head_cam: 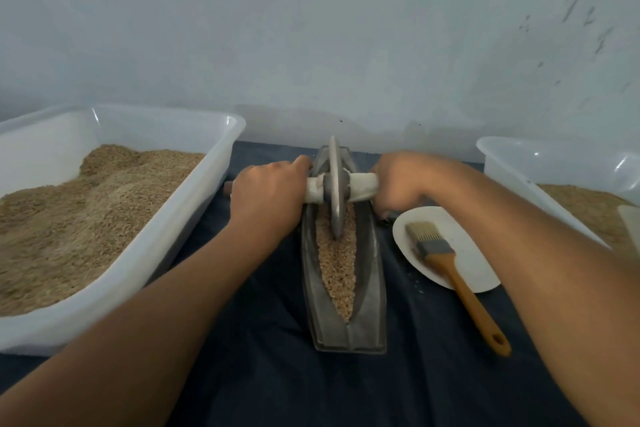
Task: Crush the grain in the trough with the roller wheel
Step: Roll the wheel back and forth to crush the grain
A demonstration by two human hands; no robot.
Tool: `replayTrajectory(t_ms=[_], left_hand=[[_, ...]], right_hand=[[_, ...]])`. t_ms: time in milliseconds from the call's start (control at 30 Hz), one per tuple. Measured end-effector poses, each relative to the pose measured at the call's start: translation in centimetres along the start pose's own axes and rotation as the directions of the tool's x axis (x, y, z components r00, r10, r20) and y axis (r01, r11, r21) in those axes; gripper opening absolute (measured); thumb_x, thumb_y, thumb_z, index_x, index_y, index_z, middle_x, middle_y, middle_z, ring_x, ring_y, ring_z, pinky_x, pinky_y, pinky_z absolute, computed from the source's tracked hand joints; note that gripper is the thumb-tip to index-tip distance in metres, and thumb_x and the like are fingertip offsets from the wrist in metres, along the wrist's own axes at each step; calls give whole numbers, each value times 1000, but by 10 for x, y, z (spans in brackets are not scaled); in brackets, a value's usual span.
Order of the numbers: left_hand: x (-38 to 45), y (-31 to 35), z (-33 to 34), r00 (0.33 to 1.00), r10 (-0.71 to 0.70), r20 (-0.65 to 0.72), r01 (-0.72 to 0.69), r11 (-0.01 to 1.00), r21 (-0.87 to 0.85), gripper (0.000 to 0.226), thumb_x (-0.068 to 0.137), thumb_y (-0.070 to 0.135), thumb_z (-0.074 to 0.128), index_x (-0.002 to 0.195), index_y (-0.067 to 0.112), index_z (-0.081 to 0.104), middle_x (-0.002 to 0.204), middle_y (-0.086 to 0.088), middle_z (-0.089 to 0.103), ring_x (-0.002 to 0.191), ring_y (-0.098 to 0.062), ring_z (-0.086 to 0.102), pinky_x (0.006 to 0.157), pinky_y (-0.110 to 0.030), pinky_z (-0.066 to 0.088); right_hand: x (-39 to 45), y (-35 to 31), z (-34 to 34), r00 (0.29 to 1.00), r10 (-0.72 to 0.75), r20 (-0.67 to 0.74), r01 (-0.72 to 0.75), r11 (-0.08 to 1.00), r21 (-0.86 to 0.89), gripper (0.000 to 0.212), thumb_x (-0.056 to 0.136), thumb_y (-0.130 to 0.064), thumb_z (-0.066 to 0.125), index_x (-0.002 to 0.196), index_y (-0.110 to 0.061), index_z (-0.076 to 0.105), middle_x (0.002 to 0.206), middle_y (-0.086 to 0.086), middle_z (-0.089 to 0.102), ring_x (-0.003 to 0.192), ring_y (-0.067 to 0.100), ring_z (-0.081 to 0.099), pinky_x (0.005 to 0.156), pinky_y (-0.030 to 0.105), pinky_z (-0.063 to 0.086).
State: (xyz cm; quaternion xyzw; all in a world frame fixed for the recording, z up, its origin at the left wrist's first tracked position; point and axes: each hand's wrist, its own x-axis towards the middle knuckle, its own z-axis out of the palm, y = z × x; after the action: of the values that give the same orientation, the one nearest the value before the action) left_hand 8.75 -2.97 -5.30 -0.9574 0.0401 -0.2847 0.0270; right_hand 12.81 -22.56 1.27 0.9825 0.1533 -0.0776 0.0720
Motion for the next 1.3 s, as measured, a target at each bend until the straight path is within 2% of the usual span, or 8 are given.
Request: replayTrajectory(t_ms=[167,333,533,733,833,933,1100,1300], left_hand=[[5,3,-1,999,35,3,-35,997,74,37,89,24,61,123,30,49,94,4,66,78,-23,66,60,-33,38],[3,9,-13,997,78,-25,-73,986,149,39,86,29,66,121,32,49,87,7,63,73,-22,65,53,-28,23],[-2,8,-23,989,148,19,-149,987,60,45,85,23,66,127,28,48,92,-1,64,78,-28,65,64,-34,37],[-24,10,-37,984,158,82,-166,981,101,65,81,18,72,138,23,42,100,-3,63,88,-27,64,75,-40,45],[-41,9,-42,984,158,82,-165,982,89,73,75,14,76,141,20,44,102,-6,63,91,-30,63,75,-42,45],[-56,9,-49,986,144,79,-149,986,74,77,76,19,76,145,21,41,107,-5,62,97,-30,61,79,-42,45],[-72,7,-52,990,122,66,-125,992,31,82,72,23,80,145,14,46,102,-7,64,94,-33,63,77,-45,46],[-70,4,-47,993,83,88,-82,997,-14,83,76,34,76,149,20,40,109,0,63,102,-26,62,82,-41,45]], right_hand=[[-3,7,6,1000,-17,-7,17,996,87,25,73,-36,81,82,-17,69,77,2,67,68,20,64,59,30,47],[-13,11,23,986,39,-162,-18,991,131,23,69,-40,72,84,-26,63,77,-4,65,67,17,62,58,29,44],[-27,7,37,939,68,-338,-16,988,152,29,76,-39,67,101,-26,66,72,-5,52,60,16,48,55,29,35],[-51,-5,55,852,105,-512,-30,988,154,24,78,-29,71,97,-26,57,67,-5,40,54,14,31,48,29,17],[-67,-12,66,779,86,-621,5,990,142,29,78,-27,73,95,-25,49,72,-5,52,58,19,43,50,30,14],[-83,-17,68,742,30,-670,45,995,94,30,80,-25,72,101,-22,52,88,-1,64,73,26,58,57,34,23],[-106,-22,66,682,-36,-730,71,997,17,29,83,-22,68,108,-18,53,98,3,65,83,27,61,64,36,28],[-106,-25,62,699,-65,-713,64,998,-28,30,81,-24,72,105,-18,53,94,3,64,82,26,59,65,36,28]])
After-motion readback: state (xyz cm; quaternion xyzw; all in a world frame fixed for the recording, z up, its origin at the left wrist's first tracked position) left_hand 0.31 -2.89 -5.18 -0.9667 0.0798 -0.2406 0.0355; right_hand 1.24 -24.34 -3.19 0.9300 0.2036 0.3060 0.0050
